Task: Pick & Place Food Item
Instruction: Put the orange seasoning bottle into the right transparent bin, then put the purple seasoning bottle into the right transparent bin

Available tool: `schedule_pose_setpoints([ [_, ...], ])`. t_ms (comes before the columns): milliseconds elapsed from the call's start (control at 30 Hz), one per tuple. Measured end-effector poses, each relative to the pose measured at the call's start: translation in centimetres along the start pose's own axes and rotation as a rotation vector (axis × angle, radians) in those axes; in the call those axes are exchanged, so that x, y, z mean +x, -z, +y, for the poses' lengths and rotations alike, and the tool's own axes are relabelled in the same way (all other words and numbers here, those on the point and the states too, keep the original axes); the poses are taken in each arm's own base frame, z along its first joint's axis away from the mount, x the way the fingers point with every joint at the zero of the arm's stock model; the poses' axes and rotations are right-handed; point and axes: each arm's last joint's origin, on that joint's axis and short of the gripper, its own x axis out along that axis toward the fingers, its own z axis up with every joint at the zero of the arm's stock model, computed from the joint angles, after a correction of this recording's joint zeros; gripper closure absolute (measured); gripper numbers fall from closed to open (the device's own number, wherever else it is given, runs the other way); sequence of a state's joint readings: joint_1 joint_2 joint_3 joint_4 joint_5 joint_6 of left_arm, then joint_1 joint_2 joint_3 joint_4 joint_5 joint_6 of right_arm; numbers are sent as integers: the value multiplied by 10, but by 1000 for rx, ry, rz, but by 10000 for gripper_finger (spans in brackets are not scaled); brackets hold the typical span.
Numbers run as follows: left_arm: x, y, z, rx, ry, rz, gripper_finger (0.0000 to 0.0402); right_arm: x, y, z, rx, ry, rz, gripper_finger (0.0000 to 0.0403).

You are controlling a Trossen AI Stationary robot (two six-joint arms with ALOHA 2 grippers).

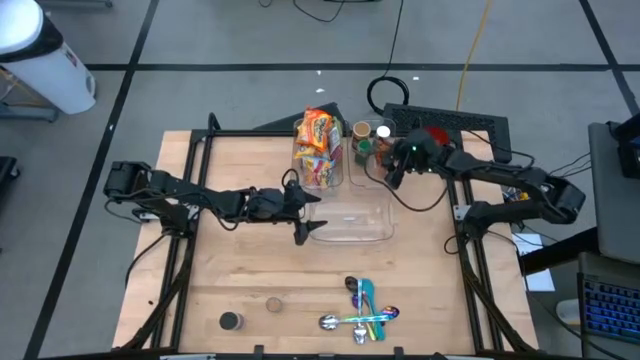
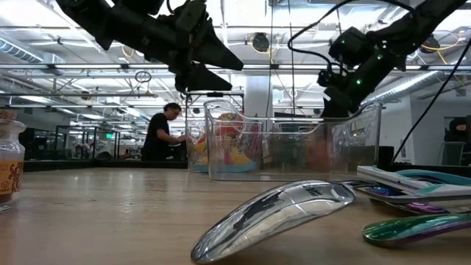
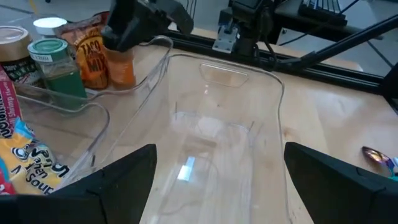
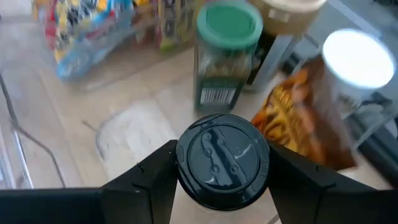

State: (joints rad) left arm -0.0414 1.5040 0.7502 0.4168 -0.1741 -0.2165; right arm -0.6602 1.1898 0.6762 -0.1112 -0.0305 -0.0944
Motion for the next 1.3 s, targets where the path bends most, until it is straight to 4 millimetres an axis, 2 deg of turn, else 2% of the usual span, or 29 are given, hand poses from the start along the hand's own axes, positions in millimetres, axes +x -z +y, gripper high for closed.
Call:
schedule_pose_setpoints([
  [133, 0, 0, 0, 0, 0, 0, 41, 4, 9, -1, 15, 7, -3, 209],
  [433, 0, 0, 0, -6, 0, 0, 41, 6, 16, -9, 34, 39, -35, 206],
  [700, 0, -1, 0, -58, 0, -6, 41, 7, 20, -9, 29, 43, -16, 126],
  [933, -7, -8, -3, -77, 19, -36, 41, -4, 14, -9, 26, 47, -71, 103],
  [1133, -37, -27, -24, -15, 203, -74, 41, -30, 5, -8, 20, 58, -184, 108],
  [1300, -55, -20, -61, -63, 533, 28, 41, -56, -1, -7, 15, 66, -295, 110],
])
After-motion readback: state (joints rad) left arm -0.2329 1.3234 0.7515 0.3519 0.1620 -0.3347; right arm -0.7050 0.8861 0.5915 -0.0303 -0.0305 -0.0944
